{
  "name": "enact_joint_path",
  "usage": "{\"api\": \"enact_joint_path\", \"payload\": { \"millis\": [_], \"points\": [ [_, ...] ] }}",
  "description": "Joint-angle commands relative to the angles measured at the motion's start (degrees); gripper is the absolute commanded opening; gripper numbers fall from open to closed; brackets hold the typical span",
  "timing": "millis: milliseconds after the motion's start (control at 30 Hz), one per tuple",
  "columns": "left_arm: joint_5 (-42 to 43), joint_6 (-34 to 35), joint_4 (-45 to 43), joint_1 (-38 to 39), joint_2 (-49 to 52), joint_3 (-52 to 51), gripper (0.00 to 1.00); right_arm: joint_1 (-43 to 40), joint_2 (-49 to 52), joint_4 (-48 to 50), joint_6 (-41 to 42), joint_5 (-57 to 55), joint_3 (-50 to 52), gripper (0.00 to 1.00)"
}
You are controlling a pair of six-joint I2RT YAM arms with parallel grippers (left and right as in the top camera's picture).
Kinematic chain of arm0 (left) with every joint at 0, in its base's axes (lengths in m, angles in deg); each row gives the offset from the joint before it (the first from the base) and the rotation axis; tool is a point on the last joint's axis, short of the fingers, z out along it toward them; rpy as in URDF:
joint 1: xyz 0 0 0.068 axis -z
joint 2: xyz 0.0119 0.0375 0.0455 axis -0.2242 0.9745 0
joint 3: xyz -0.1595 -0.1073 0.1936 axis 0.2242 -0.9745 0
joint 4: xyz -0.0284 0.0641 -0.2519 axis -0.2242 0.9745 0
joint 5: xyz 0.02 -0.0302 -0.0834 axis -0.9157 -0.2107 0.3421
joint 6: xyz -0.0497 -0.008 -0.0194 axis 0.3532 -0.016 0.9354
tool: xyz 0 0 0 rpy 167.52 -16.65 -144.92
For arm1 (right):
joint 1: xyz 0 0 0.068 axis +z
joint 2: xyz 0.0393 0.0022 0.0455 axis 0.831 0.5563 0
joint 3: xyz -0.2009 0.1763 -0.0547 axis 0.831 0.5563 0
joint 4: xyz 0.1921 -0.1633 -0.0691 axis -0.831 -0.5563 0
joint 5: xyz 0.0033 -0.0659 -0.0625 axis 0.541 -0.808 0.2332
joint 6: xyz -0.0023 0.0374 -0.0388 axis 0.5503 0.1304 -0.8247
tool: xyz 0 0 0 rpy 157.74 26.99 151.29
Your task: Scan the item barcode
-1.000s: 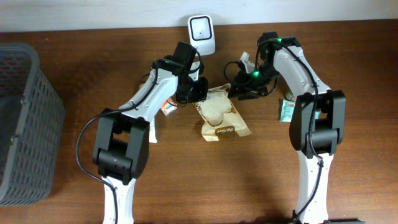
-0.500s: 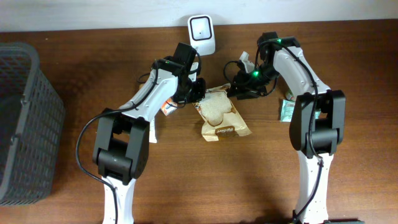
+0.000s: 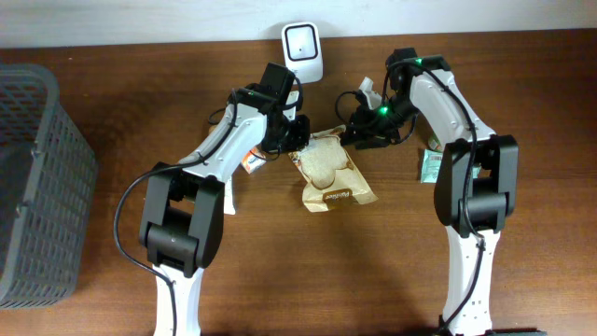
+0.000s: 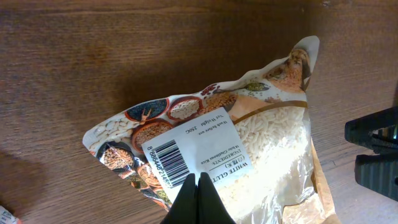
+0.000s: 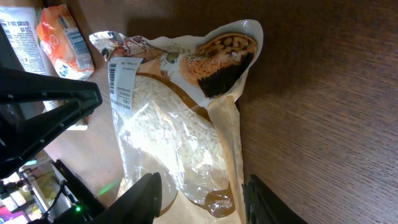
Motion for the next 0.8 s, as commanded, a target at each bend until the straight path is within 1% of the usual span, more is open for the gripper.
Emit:
{"api": "enact_joint_path", "payload": {
  "millis": [0, 200, 300, 333, 367, 400, 433, 533, 600, 700, 733, 767],
  "points": [
    [1.0, 0.5, -0.3, 0.0, 2.0, -0.6, 0.0, 0.3, 0.2, 0.0, -0.6, 1.2, 0.6, 0.41],
    [2.3, 0.6, -1.4, -0.8, 5.1, -0.6, 0.0, 0.4, 0.2, 0.3, -0.3, 1.5, 0.6, 0.41],
    [3.4, 0.6, -0.9, -0.8, 5.9, -0.6, 0.0, 1.4, 0.2, 4.9, 1.8, 4.4, 3.2, 0.42],
    [3.8, 0.6, -0.9, -0.8, 6.0, -0.6, 0.0, 1.9, 0.2, 7.2, 2.2, 5.8, 4.8, 0.5],
    [3.8, 0.6, -0.9, -0.8, 6.0, -0.6, 0.0, 2.3, 0.2, 8.8, 3.3, 5.9, 5.9, 0.54],
    [3.8, 0.6, -0.9, -0.8, 6.0, -0.6, 0.0, 2.7, 0.2, 11.2, 4.6, 5.9, 7.5, 0.6],
    [3.8, 0.6, -0.9, -0.8, 6.0, -0.6, 0.0, 2.9, 0.2, 13.6, 5.9, 5.9, 9.2, 0.64],
    [3.8, 0.6, -0.6, -0.8, 6.0, -0.6, 0.0, 3.0, 0.2, 19.2, 9.1, 6.9, 12.8, 0.72],
    [4.2, 0.6, -0.5, -0.8, 6.0, -0.6, 0.0, 3.7, 0.2, 23.3, 10.7, 9.8, 15.3, 0.73],
    [4.7, 0.6, -0.2, -1.2, 6.2, -0.6, 0.0, 5.6, 0.2, 26.7, 12.3, 11.5, 18.9, 0.72],
    [5.0, 0.8, -0.1, -1.5, 6.3, -0.6, 0.0, 5.9, 0.2, 28.0, 12.4, 13.8, 19.9, 0.71],
    [5.6, 0.9, -0.1, -1.6, 6.5, -0.6, 0.0, 6.3, 0.2, 28.4, 12.4, 14.6, 20.2, 0.68]
  ]
}}
